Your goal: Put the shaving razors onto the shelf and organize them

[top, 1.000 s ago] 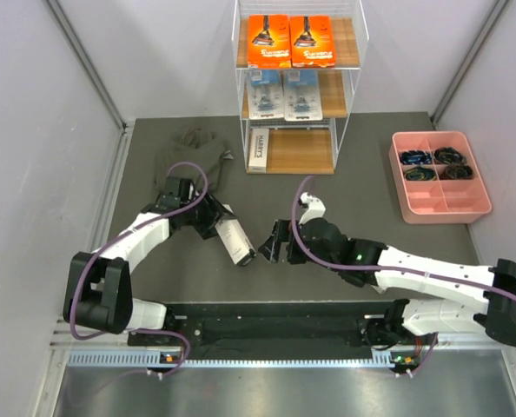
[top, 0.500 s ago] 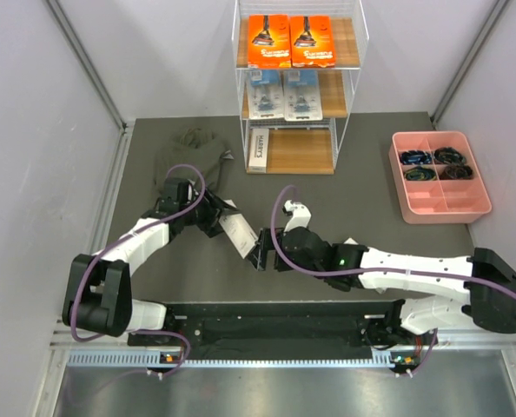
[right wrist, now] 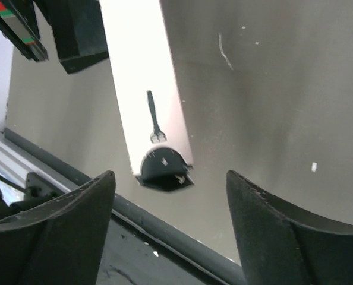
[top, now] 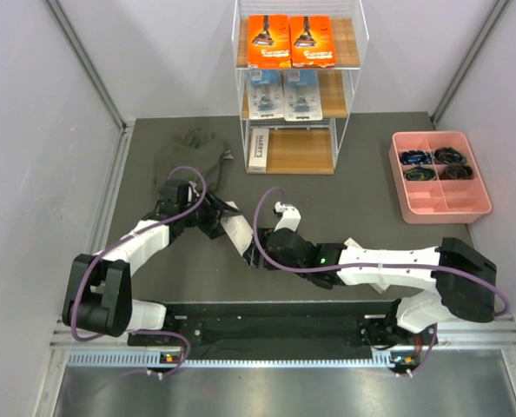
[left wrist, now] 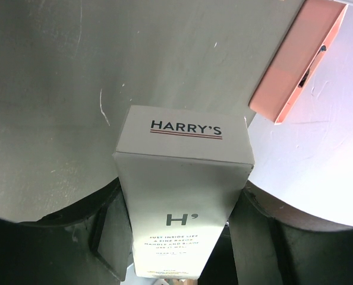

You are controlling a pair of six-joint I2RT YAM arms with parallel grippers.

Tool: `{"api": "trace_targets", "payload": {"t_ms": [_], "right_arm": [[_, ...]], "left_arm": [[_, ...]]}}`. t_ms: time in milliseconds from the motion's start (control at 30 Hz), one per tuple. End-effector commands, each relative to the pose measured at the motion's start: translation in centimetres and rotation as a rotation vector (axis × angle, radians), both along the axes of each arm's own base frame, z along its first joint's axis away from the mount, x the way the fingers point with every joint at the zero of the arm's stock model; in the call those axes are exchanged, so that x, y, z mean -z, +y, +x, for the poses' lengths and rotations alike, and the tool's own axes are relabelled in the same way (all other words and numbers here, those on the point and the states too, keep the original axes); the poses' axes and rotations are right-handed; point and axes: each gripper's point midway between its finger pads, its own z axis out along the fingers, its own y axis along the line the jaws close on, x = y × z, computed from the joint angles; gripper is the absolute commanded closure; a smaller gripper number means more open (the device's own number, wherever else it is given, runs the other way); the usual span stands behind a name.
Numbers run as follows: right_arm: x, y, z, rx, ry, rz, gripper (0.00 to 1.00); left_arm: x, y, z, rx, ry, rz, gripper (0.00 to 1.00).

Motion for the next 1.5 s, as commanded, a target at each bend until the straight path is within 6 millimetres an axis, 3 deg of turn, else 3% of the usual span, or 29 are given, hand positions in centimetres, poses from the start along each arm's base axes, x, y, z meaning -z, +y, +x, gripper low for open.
{"api": "trace_targets", "payload": {"t_ms": [0,67,100,133,400,500,567,633,667,767,900,1033,1467], "right_arm": [[-3.4,2.7,0.5,0.001,-0.037,0.113,0.35],[-3.4,2.8,0.7,0.008,-0.039,0.115,0.42],[-3.4,2.8,0.6,0.008,-0.039,0.116,0.53],[-3.3,2.7,0.7,0.01,-0.038,0.113,0.57],[-3.2,2.7,0.6,0.004,-0.032,0.103,0.81],[-3.4,2.6,0.5,-0.001,-0.037,0.104,0.9],[-3.6,2.7,0.5,-0.003,-0.04,0.109,0.92],[-3.6,2.7,0.5,-0.005,-0.042,0.11,0.93],[-3.7,2.7,0.5,-0.007,-0.042,0.112,0.93],[-3.8,2.6,0.5,-0.004,-0.042,0.115,0.94],[-4.2,2.4,0.5,0.002,-0.043,0.123,0.94],[-4.4,1.9,0.5,0.009,-0.035,0.138,0.94],[-6.1,-2.0,0.6,0.056,0.003,0.291,0.94]], "left_arm": [[-2.1,-0.4,0.3,0.02,-0.081,-0.051,0.62],[-2.0,-0.4,0.2,0.022,-0.082,-0.051,0.62],[-2.0,-0.4,0.2,0.023,-0.081,-0.052,0.62],[-2.0,-0.4,0.2,0.022,-0.083,-0.049,0.62],[-1.9,-0.4,0.2,0.017,-0.084,-0.056,0.6],[-2.3,-0.4,0.3,0.018,-0.1,-0.058,0.5],[-2.6,-0.3,0.3,0.017,-0.118,-0.054,0.34],[-2.9,-0.3,0.3,0.019,-0.135,-0.052,0.26],[-3.1,-0.2,0.4,0.019,-0.147,-0.047,0.14],[-3.8,0.0,0.5,0.018,-0.183,-0.037,0.01],[-4.4,0.7,0.8,0.001,-0.221,-0.002,0.01],[-3.5,2.0,0.8,-0.003,-0.197,0.083,0.01],[-2.2,9.1,0.4,0.013,-0.158,0.58,0.01]]}}
